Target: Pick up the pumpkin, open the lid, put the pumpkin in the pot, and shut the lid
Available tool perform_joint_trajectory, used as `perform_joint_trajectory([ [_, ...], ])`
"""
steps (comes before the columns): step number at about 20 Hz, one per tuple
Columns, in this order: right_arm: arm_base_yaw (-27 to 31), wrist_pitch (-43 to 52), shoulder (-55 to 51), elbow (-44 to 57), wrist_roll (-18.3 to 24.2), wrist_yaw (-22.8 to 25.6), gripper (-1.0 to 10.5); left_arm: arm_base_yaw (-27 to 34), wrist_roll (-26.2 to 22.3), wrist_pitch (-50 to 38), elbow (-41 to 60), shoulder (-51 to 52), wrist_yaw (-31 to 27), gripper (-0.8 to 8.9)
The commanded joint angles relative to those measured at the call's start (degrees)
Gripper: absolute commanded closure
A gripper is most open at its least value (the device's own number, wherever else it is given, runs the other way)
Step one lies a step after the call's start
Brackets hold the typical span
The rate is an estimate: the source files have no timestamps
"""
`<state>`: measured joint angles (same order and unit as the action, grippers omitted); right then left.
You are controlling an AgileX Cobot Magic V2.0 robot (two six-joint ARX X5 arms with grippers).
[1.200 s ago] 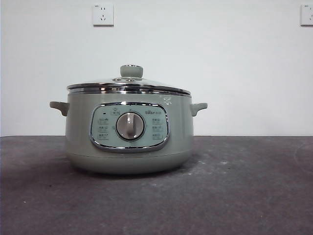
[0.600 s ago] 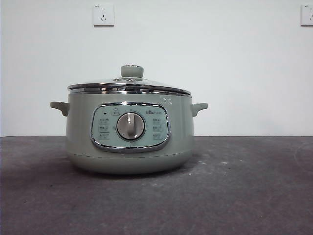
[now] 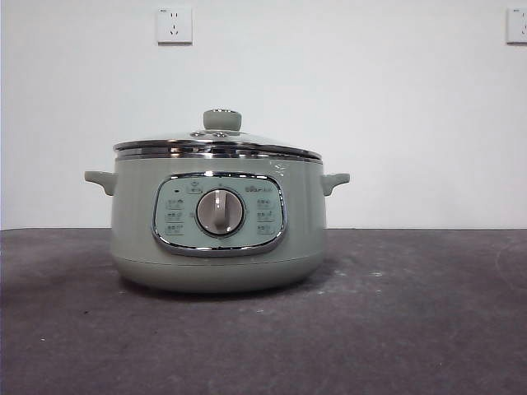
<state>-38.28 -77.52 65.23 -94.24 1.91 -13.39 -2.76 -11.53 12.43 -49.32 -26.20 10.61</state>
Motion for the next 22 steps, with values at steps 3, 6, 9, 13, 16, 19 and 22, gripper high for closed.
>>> perform_joint_trajectory([
  [3, -0.09, -0.92, -0.35, -0.02, -0.52, -0.02, 9.5, 1.16, 3.26, -8.31, 19.32, 9.66, -1.88, 8.17],
  [6, -0.09, -0.92, -0.42, -0.02, -0.50, 0.00, 9.5, 1.29, 6.05, -9.42, 28.94, 14.23, -4.20, 8.17],
  [9, -0.09, -0.92, -0.42, -0.02, -0.52, 0.00, 9.5, 1.33, 7.45, -9.40, 36.52, 18.12, -5.38, 8.17],
  [13, -0.09, -0.92, -0.42, -0.02, -0.52, 0.00, 9.5, 1.33, 9.03, -9.40, 43.12, 23.08, -6.14, 8.17],
  [16, -0.09, -0.92, -0.42, -0.02, -0.52, 0.00, 9.5, 1.33, 10.47, -8.90, 46.27, 26.16, -6.12, 8.17],
  [19, -0.09, -0.92, -0.52, -0.02, -0.52, 0.00, 9.5, 1.33, 13.27, -8.46, 48.70, 26.12, -6.10, 8.17],
  [22, -0.09, -0.92, -0.52, -0.02, -0.50, 0.00, 9.5, 1.36, 14.64, -4.74, 49.18, 26.12, -6.10, 8.17],
])
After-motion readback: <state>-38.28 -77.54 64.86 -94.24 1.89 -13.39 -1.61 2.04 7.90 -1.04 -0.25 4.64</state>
